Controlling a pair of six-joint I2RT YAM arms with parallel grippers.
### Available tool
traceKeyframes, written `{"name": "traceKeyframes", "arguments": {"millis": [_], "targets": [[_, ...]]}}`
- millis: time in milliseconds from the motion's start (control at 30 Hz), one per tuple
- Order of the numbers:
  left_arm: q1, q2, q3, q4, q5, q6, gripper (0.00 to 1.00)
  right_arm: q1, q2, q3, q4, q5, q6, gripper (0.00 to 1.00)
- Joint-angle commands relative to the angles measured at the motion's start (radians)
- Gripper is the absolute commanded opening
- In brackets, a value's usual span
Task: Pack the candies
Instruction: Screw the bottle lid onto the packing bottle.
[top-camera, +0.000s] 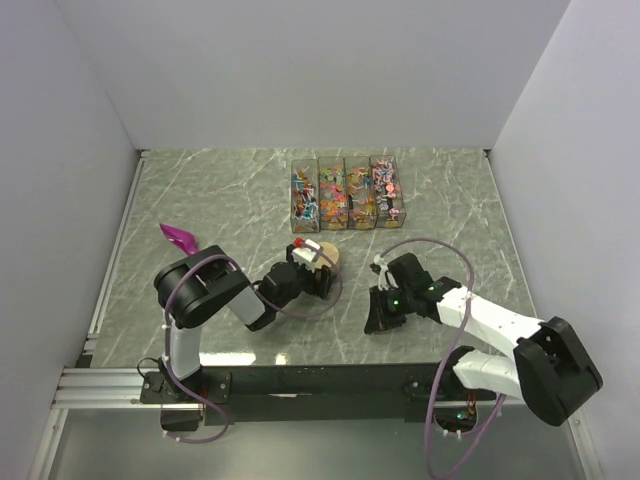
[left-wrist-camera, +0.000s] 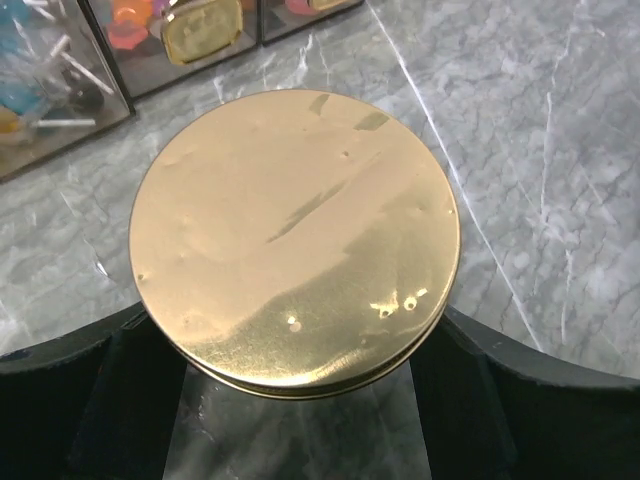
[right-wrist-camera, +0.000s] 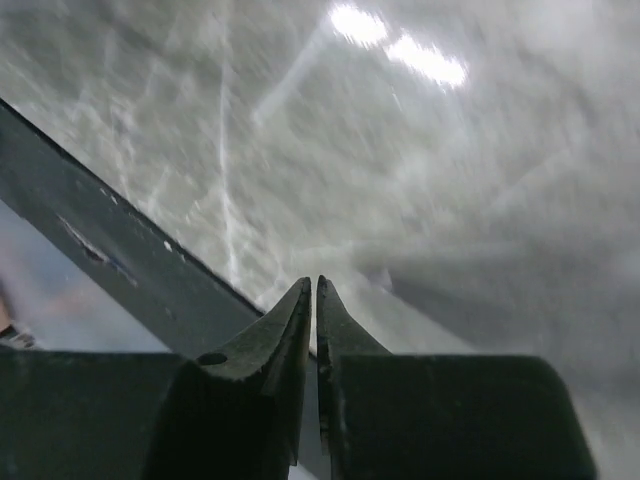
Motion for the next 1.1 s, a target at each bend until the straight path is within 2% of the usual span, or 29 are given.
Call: {"name": "traceKeyframes", "arguments": {"millis": [0,167,200,267,300,333,400,433,533,600,867,1000,1033,1067], "targets": [[-0.029,0.002,0.022,0.044,-0.042,0.005,0.27,-0.027,-0.088,0.034,-0.113,0.004,0.034,0.14],[-0.037,-0.029,0.004,0.043,-0.031,0.021,0.48,-0.044,-0.206,0.088,-0.158,0.145,0.048,0.19],[-0.041,-0.035,0.001,0.038,-0.03,0.022,0.59,-0.046,-0.224,0.097,-0.176,0.168,0.048,0.2],[-0.046,-0.055,-0.002,0.013,-0.027,0.027,0.73,-0.049,-0.273,0.128,-0.193,0.208,0.054,0.24],[-0.055,-0.061,-0.009,0.007,-0.028,0.028,0.91,-0.049,-0.287,0.134,-0.208,0.25,0.059,0.26],[-0.063,-0.079,-0.013,0.0,-0.03,0.031,0.99,-0.052,-0.316,0.148,-0.213,0.267,0.062,0.34],[-0.087,-0.114,-0.038,0.001,-0.042,0.045,0.99,-0.054,-0.342,0.16,-0.23,0.323,0.069,0.43],[-0.095,-0.128,-0.047,0.0,-0.049,0.048,0.99,-0.054,-0.37,0.169,-0.233,0.34,0.072,0.53],[-0.124,-0.199,-0.071,-0.046,-0.053,0.057,0.99,-0.054,-0.423,0.178,-0.237,0.383,0.077,0.74],[-0.149,-0.263,-0.09,-0.1,-0.066,0.06,0.99,-0.055,-0.447,0.184,-0.244,0.406,0.083,0.82],[-0.201,-0.545,-0.125,-0.379,-0.138,-0.015,0.99,-0.055,-0.568,0.244,-0.293,0.559,0.077,0.99],[-0.21,-0.783,-0.089,-0.592,-0.207,-0.073,0.99,-0.055,-0.644,0.284,-0.334,0.662,0.074,1.0],[-0.209,-0.824,-0.073,-0.71,-0.224,-0.085,0.99,-0.055,-0.675,0.298,-0.34,0.682,0.079,1.0],[-0.209,-0.867,-0.059,-0.761,-0.264,-0.102,1.0,-0.054,-0.693,0.303,-0.346,0.705,0.085,1.0]]}}
